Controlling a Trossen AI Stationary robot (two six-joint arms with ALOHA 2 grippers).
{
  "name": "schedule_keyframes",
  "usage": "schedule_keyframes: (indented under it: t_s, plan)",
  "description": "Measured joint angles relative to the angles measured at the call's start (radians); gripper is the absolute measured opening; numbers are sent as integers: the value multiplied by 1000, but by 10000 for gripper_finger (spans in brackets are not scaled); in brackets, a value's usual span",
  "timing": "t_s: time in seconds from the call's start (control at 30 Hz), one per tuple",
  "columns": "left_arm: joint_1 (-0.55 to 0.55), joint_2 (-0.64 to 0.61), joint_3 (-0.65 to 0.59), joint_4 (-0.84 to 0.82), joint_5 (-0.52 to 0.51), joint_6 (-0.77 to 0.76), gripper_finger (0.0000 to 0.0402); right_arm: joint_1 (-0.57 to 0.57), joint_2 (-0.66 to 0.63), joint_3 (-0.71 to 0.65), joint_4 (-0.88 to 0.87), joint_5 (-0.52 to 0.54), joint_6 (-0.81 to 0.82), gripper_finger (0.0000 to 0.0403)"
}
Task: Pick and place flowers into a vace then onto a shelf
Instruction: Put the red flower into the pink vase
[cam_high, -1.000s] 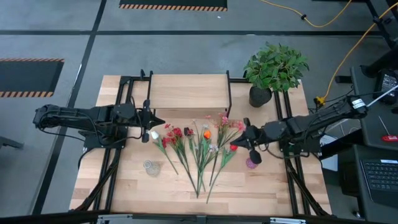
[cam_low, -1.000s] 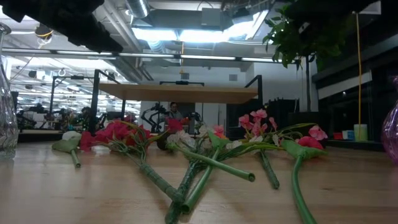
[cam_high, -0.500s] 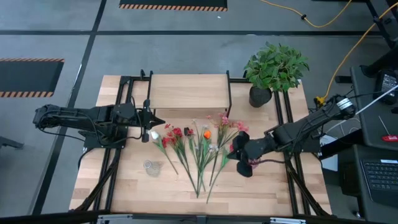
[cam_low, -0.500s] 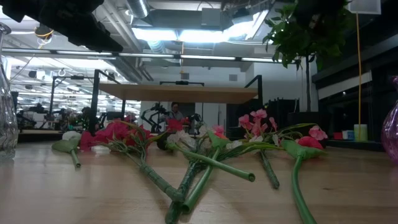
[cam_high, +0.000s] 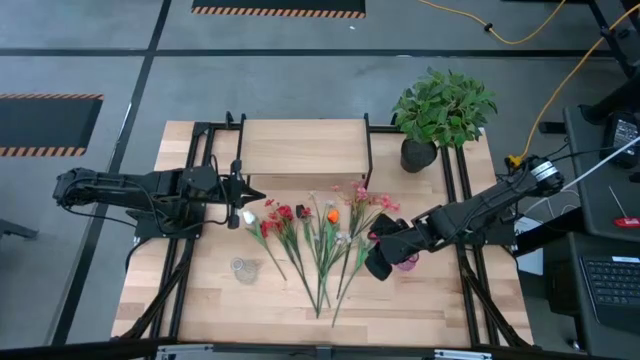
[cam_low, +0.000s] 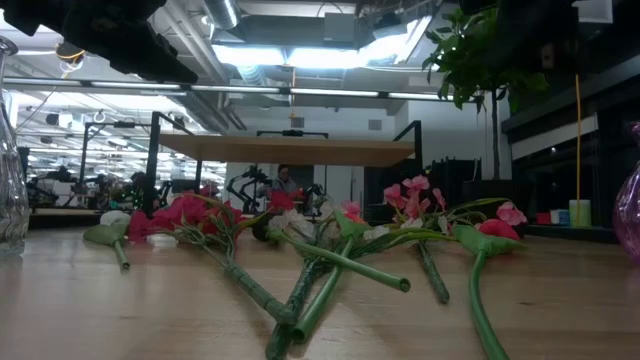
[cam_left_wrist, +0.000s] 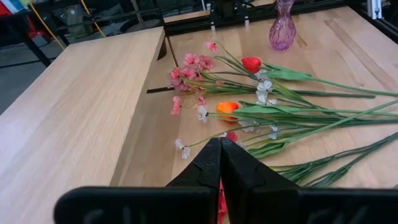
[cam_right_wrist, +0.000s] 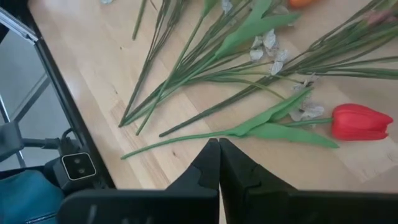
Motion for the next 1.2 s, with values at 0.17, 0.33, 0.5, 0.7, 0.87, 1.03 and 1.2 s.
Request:
schedule_keyframes:
  t_s: [0.17,0.33,0.5,0.7,0.87,1.03,1.2]
  plan:
    - [0,0,0,-2,0,0,6,0,1,0,0,0,-4,0]
    - [0,0,0,-2,0,0,7,4,27,7,-5,0,5,0]
    - [0,0,0,-5,0,0,4,16,135,123,-95,-9,42,0]
    - [0,0,0,-7,0,0,8,38,295,340,-263,-5,134,0]
    - [0,0,0,-11,0,0,6,48,386,439,-312,-1,286,0]
    - [0,0,0,-11,0,0,4,50,425,447,-315,-2,428,0]
    - [0,0,0,-11,0,0,8,50,446,447,-316,-14,520,0]
